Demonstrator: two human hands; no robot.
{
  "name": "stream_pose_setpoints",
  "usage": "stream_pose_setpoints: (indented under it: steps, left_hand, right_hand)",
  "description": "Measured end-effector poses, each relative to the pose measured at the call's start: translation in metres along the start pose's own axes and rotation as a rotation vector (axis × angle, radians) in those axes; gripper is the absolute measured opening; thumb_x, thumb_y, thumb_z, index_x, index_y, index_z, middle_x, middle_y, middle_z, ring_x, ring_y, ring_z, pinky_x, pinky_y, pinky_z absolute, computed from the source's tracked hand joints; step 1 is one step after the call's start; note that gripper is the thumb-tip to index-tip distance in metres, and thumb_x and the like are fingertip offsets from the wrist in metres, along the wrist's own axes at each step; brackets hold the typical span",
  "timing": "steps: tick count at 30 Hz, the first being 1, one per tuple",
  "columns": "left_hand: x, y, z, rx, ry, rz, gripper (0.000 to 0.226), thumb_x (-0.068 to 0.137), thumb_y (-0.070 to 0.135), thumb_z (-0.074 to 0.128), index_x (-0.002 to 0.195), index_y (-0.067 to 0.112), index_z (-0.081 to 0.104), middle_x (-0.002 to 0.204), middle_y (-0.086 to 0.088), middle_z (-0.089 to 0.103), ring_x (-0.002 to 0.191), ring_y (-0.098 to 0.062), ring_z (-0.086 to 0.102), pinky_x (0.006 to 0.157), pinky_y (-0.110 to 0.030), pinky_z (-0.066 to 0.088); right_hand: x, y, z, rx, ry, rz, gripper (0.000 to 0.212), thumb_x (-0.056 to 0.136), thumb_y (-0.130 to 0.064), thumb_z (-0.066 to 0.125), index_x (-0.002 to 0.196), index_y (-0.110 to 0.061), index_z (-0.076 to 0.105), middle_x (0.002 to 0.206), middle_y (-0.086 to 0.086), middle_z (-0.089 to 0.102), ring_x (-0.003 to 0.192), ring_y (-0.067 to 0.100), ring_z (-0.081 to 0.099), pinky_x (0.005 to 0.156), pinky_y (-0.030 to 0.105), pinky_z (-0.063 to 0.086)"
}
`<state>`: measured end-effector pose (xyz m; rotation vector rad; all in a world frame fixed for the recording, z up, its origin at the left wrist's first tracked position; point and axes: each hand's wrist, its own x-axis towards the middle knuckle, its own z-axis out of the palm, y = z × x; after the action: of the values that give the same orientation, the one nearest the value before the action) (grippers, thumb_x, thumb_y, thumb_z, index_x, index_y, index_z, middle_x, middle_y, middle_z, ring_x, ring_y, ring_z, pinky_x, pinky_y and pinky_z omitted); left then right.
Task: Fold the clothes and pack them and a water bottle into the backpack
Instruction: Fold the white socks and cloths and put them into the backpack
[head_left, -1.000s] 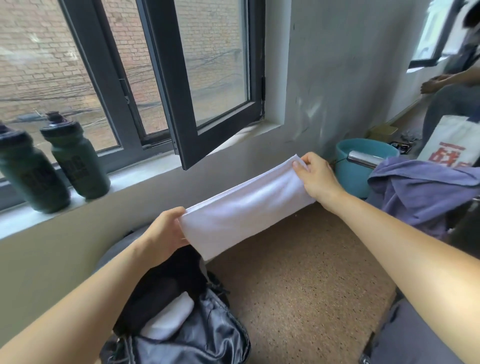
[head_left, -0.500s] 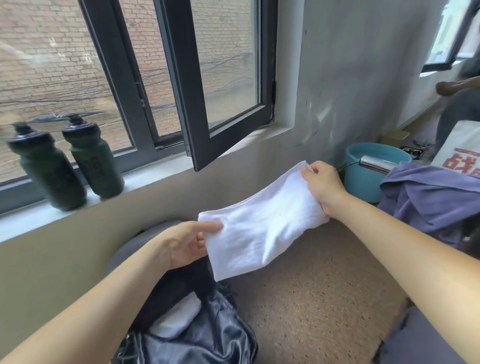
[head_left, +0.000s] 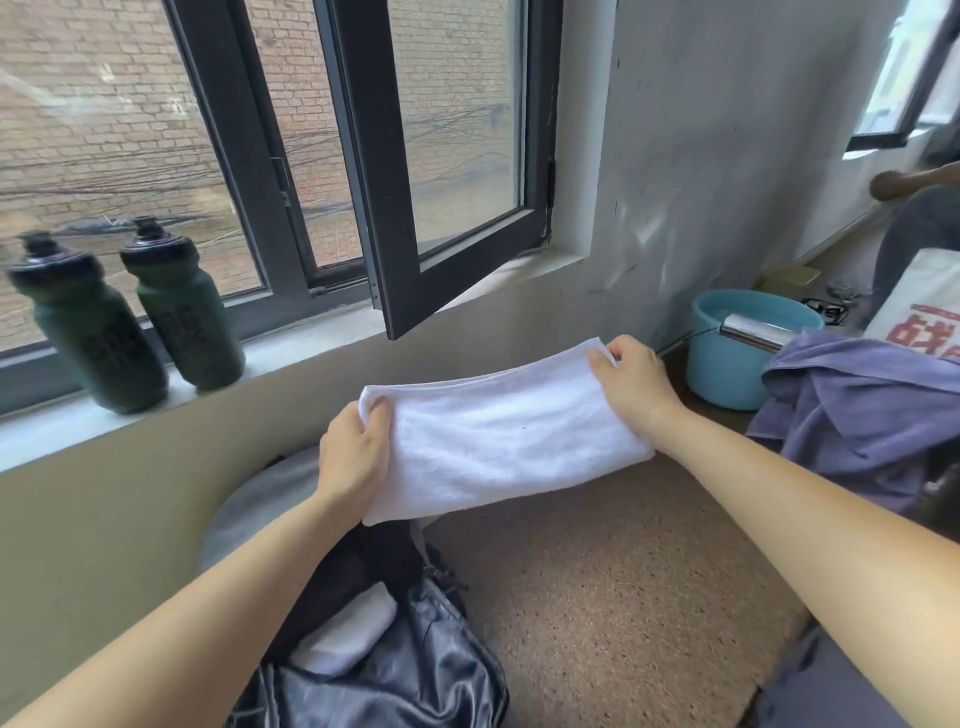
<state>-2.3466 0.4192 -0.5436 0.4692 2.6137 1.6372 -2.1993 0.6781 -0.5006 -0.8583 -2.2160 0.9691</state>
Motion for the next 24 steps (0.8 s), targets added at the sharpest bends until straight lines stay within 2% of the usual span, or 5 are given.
stream_pose_setpoints:
  steps: [9,13,17,21,24]
  left_hand:
    - [-0.023,0.041,0.001,-0.263,-0.181,-0.176,0.028,0.090,0.036,0.051,0.092,0.018,0.073,0.095,-0.003,0.076,0.088,-0.025,0.069,0.083,-0.039,0.056]
    - [-0.042,0.050,0.009,-0.225,-0.275,-0.098,0.034,0.084,0.038,0.050,0.086,0.005,0.055,0.076,0.003,0.054,0.073,-0.018,0.051,0.069,-0.034,0.042]
    - [-0.056,0.057,0.017,-0.305,-0.322,-0.043,0.034,0.091,0.032,0.055,0.059,0.028,0.046,0.064,0.014,0.046,0.065,-0.013,0.047,0.063,-0.030,0.039]
    - [-0.068,0.063,0.018,-0.445,-0.491,-0.097,0.043,0.093,0.058,0.054,0.110,0.021,0.068,0.103,-0.003,0.071,0.085,-0.016,0.073,0.069,-0.035,0.059]
    - [-0.067,0.067,0.010,-0.544,-0.577,-0.154,0.055,0.103,0.060,0.040,0.109,0.014,0.070,0.094,-0.009,0.066,0.076,-0.018,0.070,0.067,-0.033,0.057]
  right_hand:
    - [-0.028,-0.027,0.024,0.422,-0.256,0.228,0.029,0.098,-0.025,0.059,0.075,-0.014,0.046,0.074,0.008,0.042,0.069,0.021,0.044,0.063,0.031,0.034]
    - [-0.048,-0.047,0.032,0.570,-0.349,0.243,0.024,0.100,-0.025,0.059,0.083,-0.010,0.053,0.080,0.010,0.052,0.076,0.024,0.052,0.070,0.034,0.041]
    - [-0.066,-0.058,0.037,0.639,-0.424,0.215,0.025,0.103,-0.026,0.057,0.087,-0.007,0.057,0.080,0.012,0.057,0.074,0.024,0.057,0.068,0.036,0.046]
    - [-0.079,-0.059,0.045,0.585,-0.508,0.154,0.039,0.103,-0.042,0.055,0.111,-0.004,0.062,0.098,0.010,0.070,0.094,0.022,0.069,0.085,0.039,0.055]
    - [-0.079,-0.058,0.041,0.604,-0.569,0.144,0.060,0.088,-0.061,0.067,0.122,-0.012,0.058,0.115,0.009,0.071,0.104,0.021,0.073,0.090,0.040,0.061]
